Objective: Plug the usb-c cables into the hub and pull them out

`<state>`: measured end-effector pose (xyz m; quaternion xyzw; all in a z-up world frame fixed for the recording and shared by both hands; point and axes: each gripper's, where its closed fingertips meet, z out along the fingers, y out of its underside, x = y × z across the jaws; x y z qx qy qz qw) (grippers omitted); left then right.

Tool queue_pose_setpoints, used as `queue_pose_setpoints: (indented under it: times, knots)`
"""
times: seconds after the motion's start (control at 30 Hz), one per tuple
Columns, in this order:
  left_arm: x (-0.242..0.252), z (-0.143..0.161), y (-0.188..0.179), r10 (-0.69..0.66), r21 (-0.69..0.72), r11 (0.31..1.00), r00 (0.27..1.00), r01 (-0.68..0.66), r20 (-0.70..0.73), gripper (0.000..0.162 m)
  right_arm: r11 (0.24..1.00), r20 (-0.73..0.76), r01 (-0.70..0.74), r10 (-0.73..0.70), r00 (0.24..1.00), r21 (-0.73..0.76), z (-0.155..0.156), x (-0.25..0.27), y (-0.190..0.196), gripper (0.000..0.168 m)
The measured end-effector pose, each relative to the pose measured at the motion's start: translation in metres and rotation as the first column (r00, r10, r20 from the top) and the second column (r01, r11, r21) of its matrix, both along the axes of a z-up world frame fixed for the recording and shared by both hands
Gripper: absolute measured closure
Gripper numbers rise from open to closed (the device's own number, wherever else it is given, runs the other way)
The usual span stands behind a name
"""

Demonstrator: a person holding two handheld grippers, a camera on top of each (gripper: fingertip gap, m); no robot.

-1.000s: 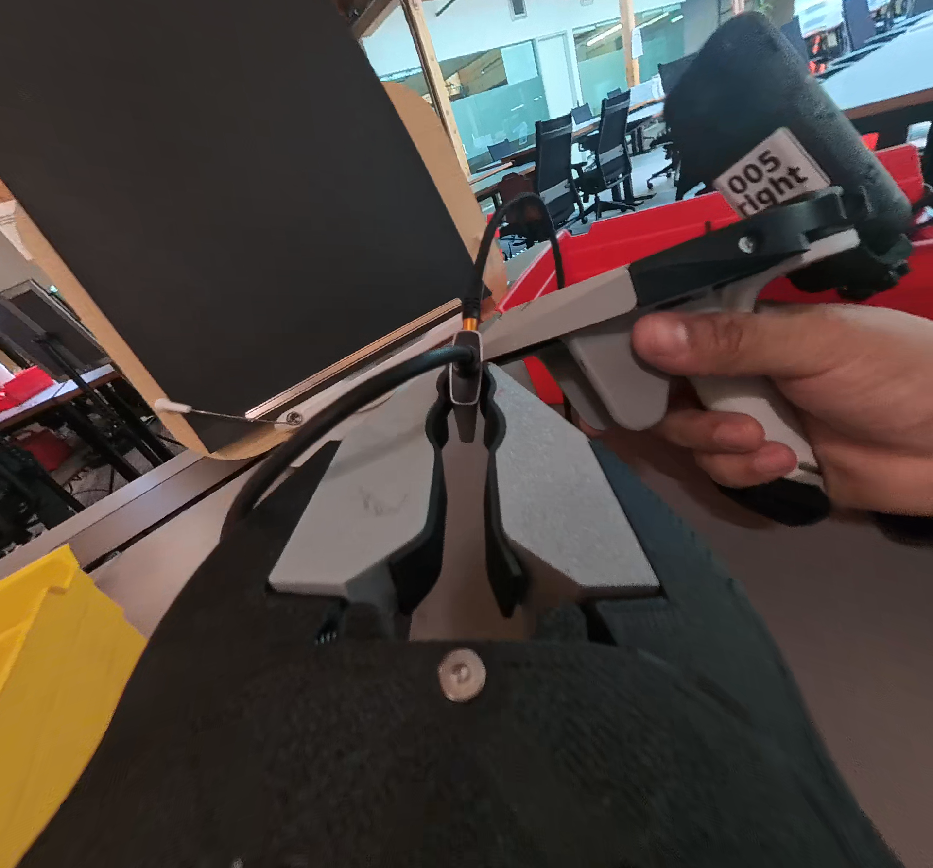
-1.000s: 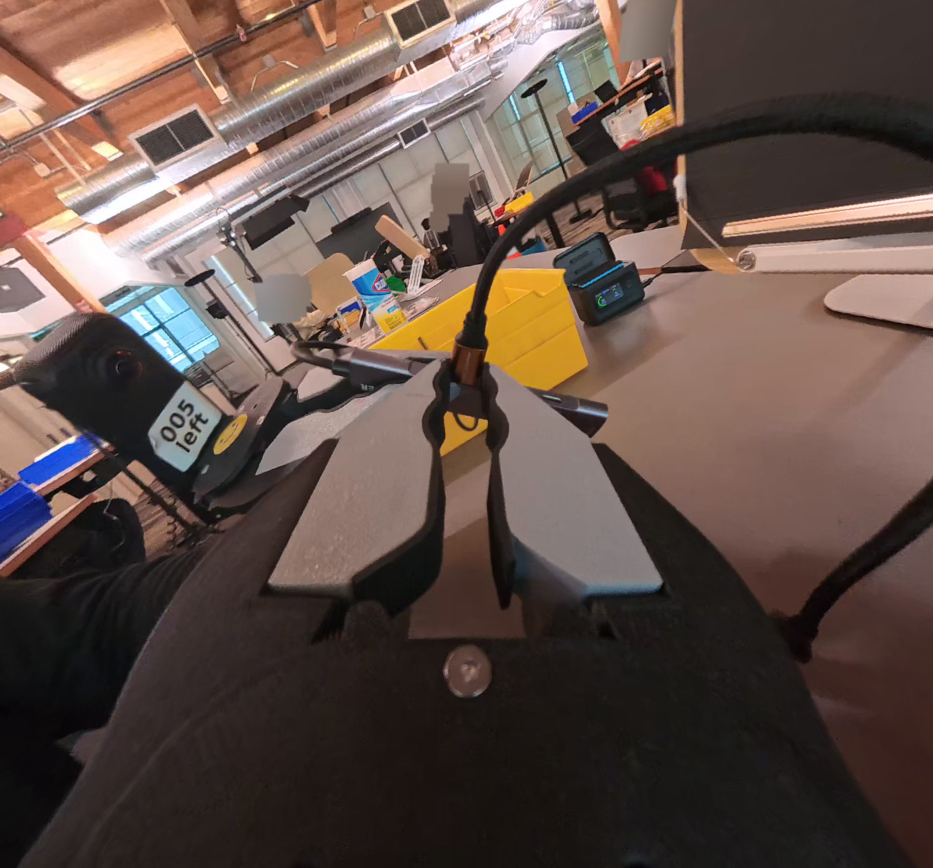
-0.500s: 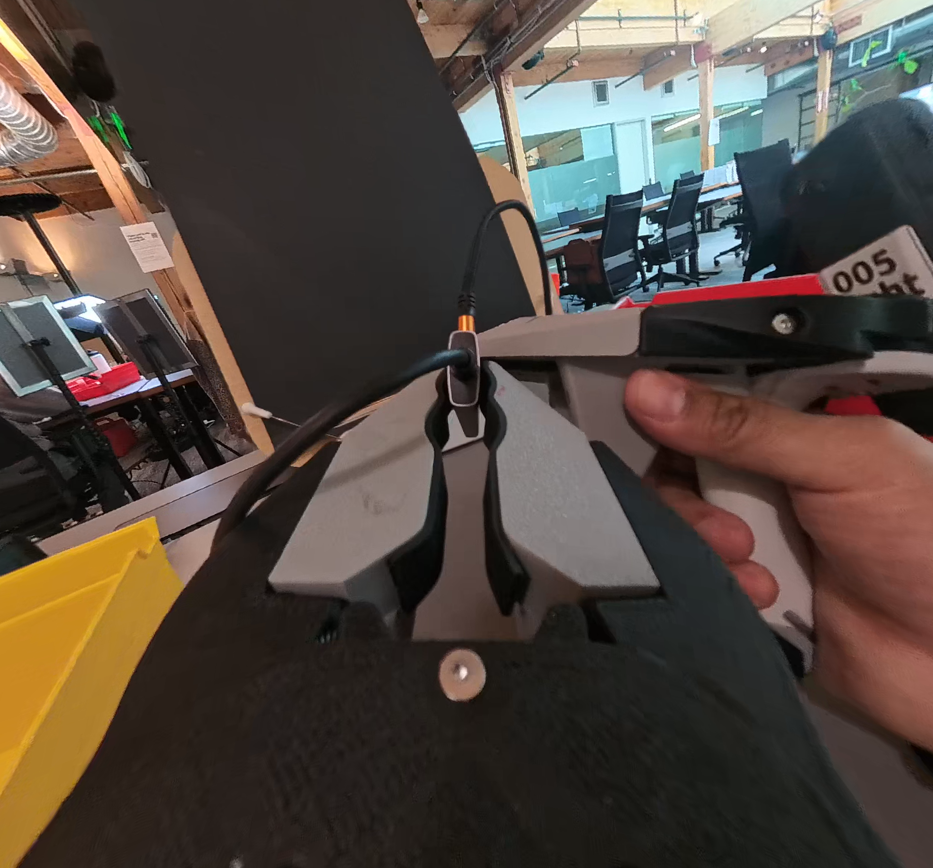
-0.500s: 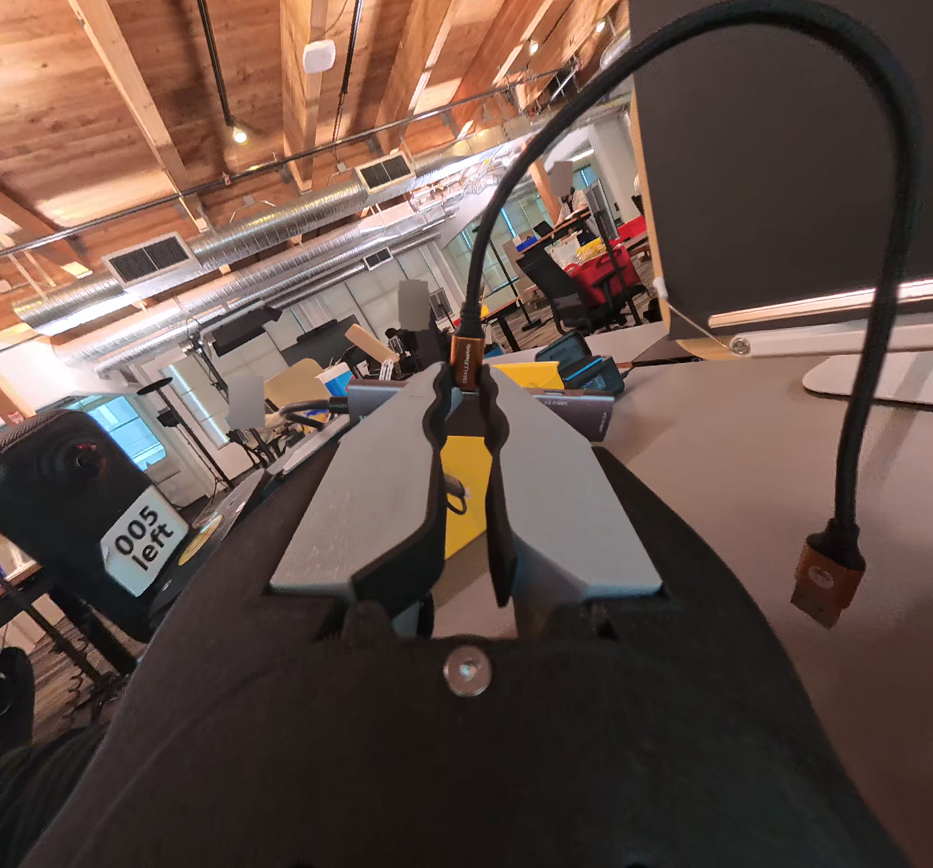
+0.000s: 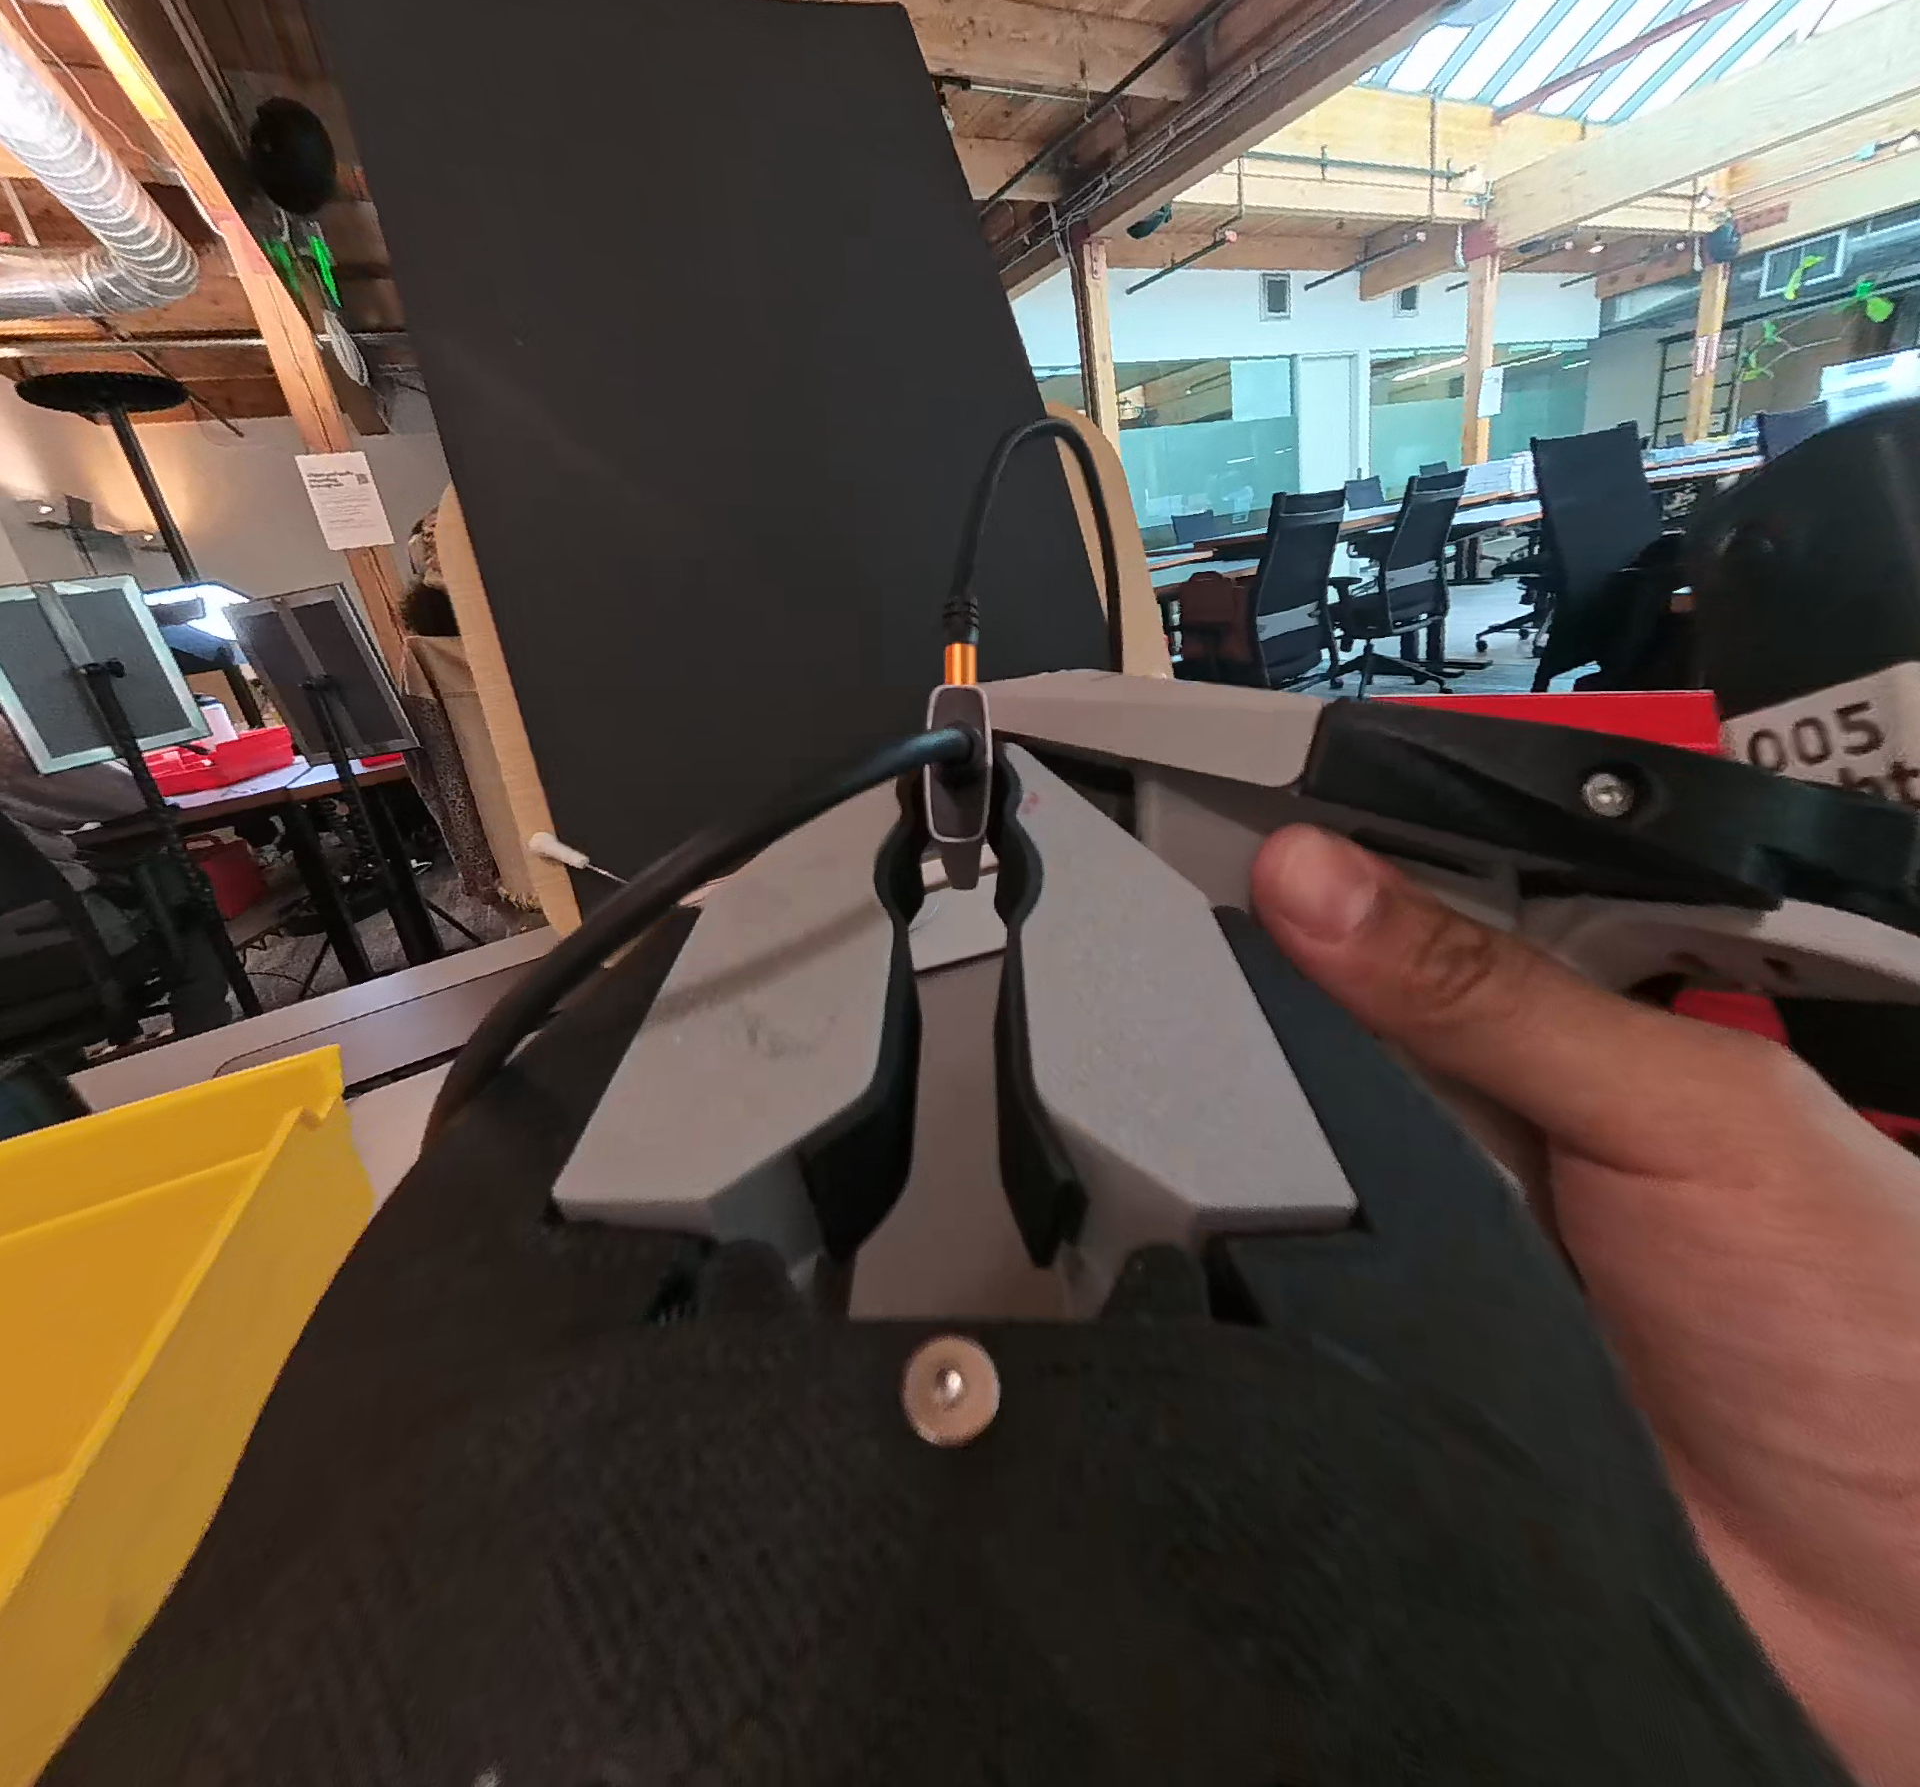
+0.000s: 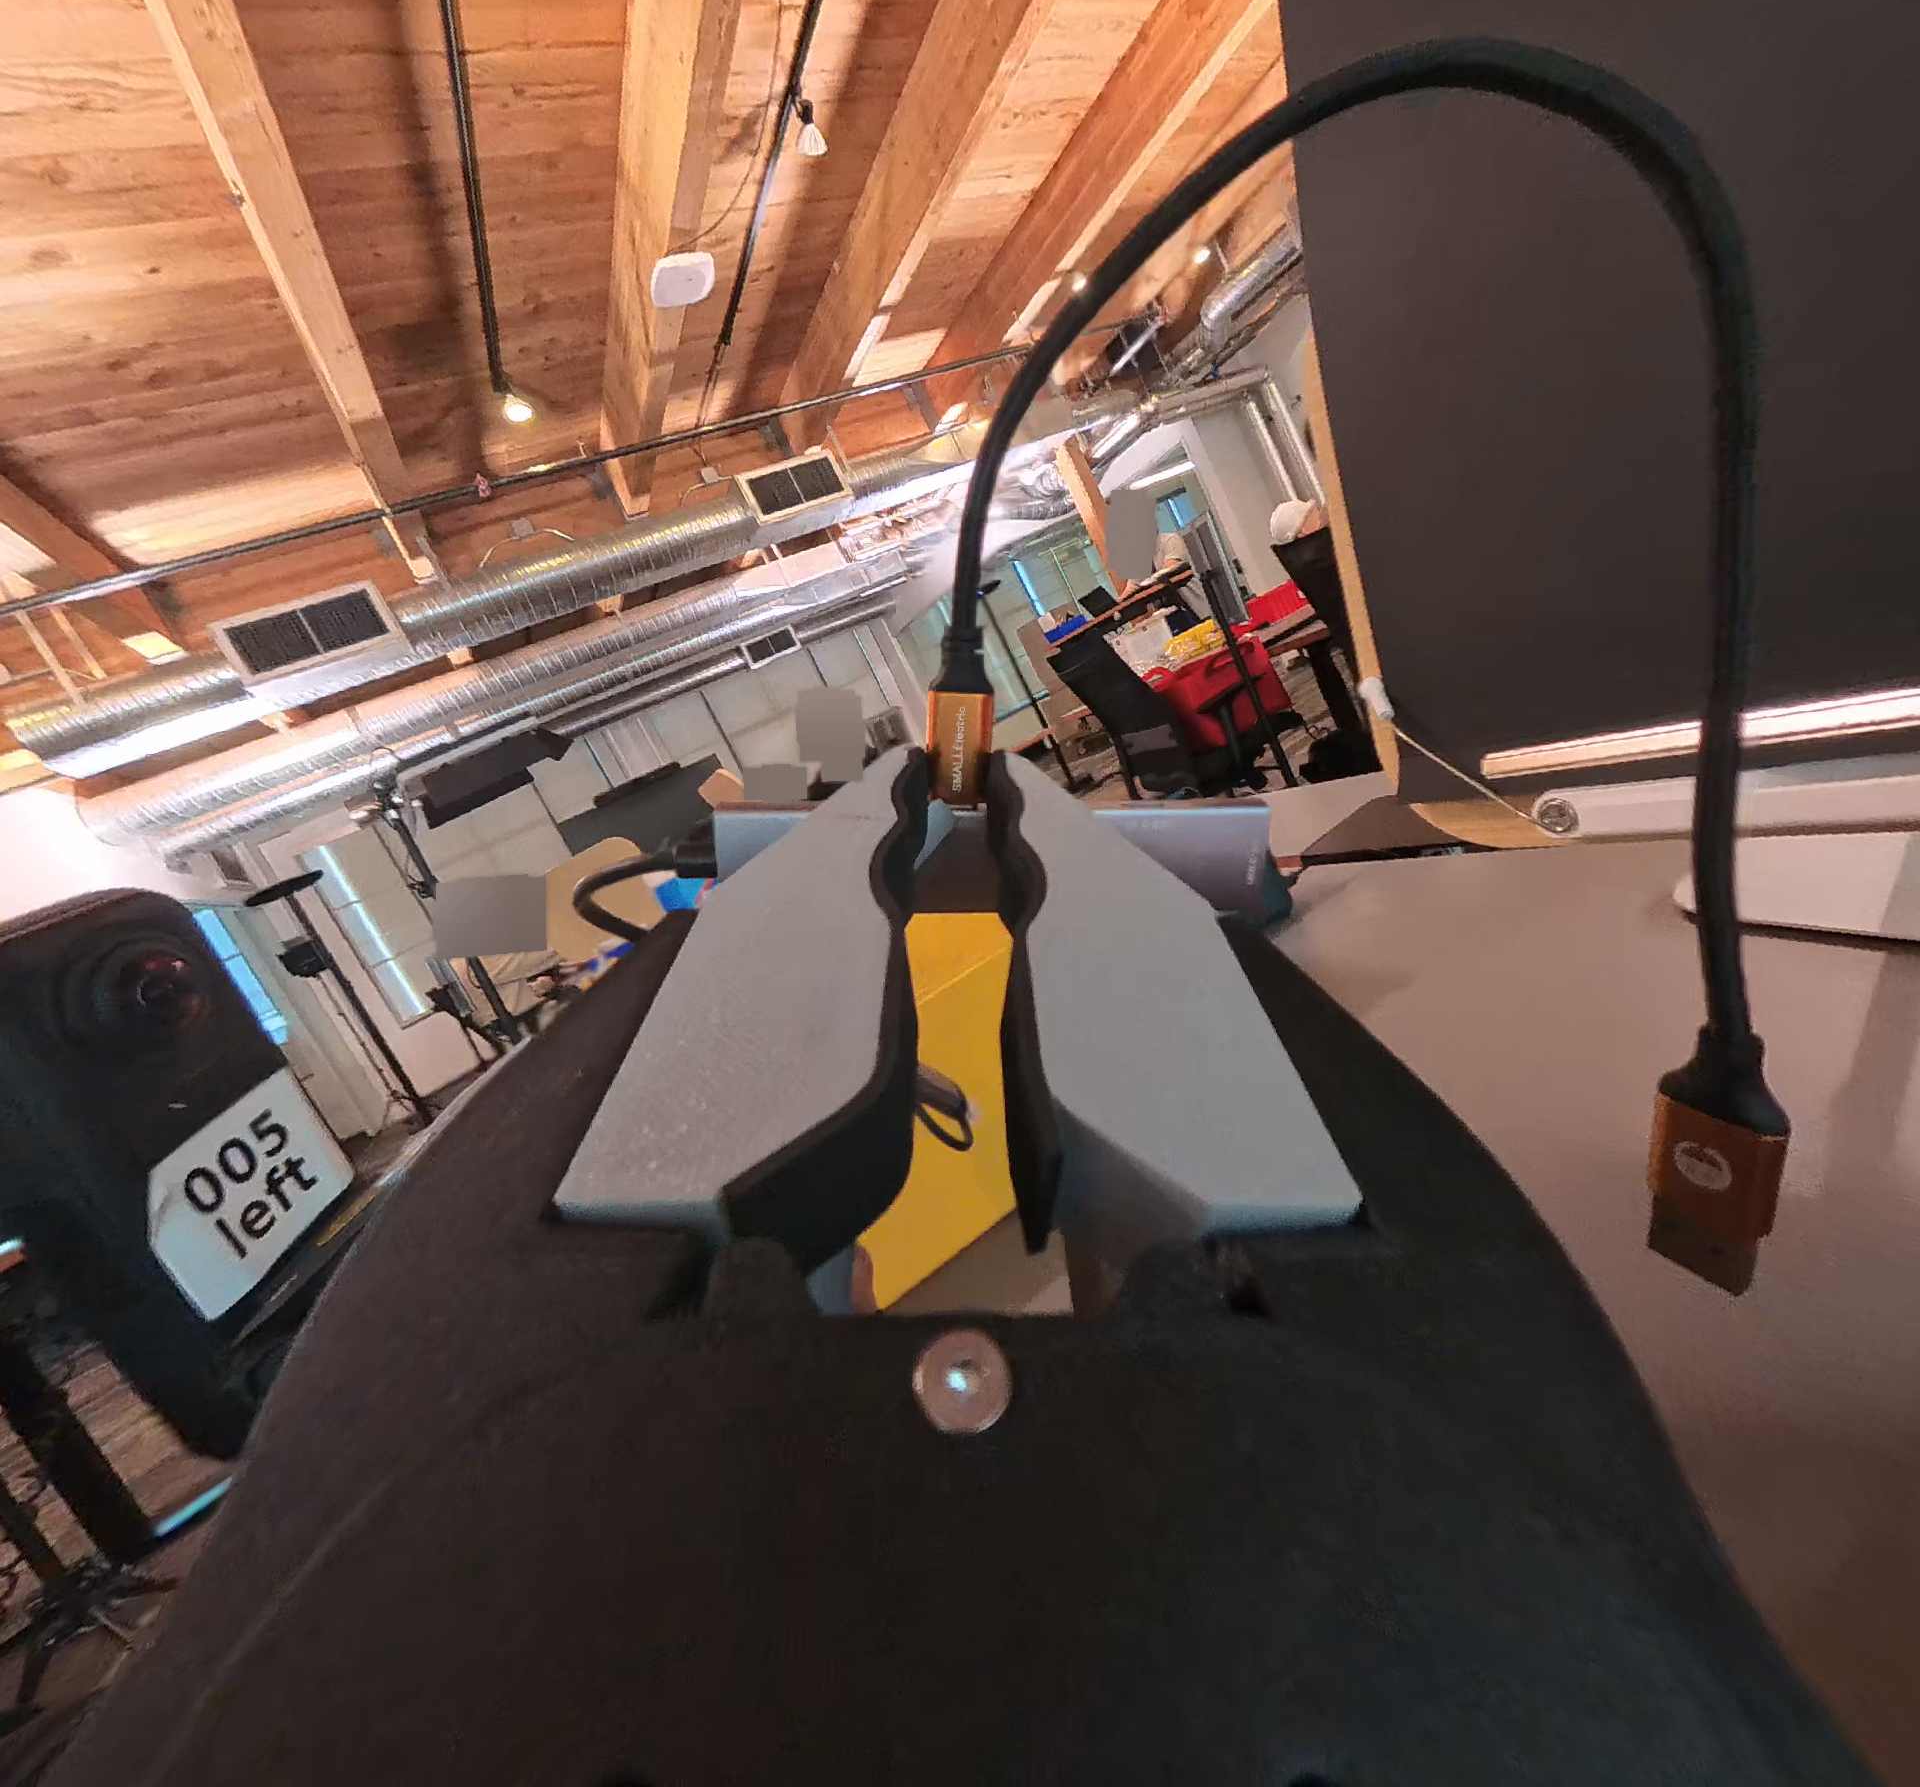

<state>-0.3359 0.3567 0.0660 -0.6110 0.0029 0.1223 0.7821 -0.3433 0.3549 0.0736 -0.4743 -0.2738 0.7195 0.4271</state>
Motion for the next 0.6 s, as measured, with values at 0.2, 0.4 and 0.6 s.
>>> queue_pose_setpoints:
  times: [0.2, 0.4, 0.6]
  knots:
    - [-0.002, 0.001, -0.01, -0.236, 0.022, 0.972, 0.963, 0.235, 0.133, 0.155, 0.967, 0.118, -0.218, 0.203, 0.972, 0.135, -0.002, -0.003, -0.012, 0.16]
    - [0.013, 0.0, -0.009, -0.482, 0.054, 0.87, 0.826, 0.489, 0.292, 0.154, 0.922, 0.197, -0.227, 0.171, 0.965, 0.313, -0.002, 0.015, -0.011, 0.16]
    - [0.03, 0.002, -0.012, -0.596, 0.07, 0.788, 0.73, 0.611, 0.335, 0.155, 0.895, 0.166, -0.337, 0.3, 0.939, 0.291, 0.004, 0.033, -0.012, 0.163]
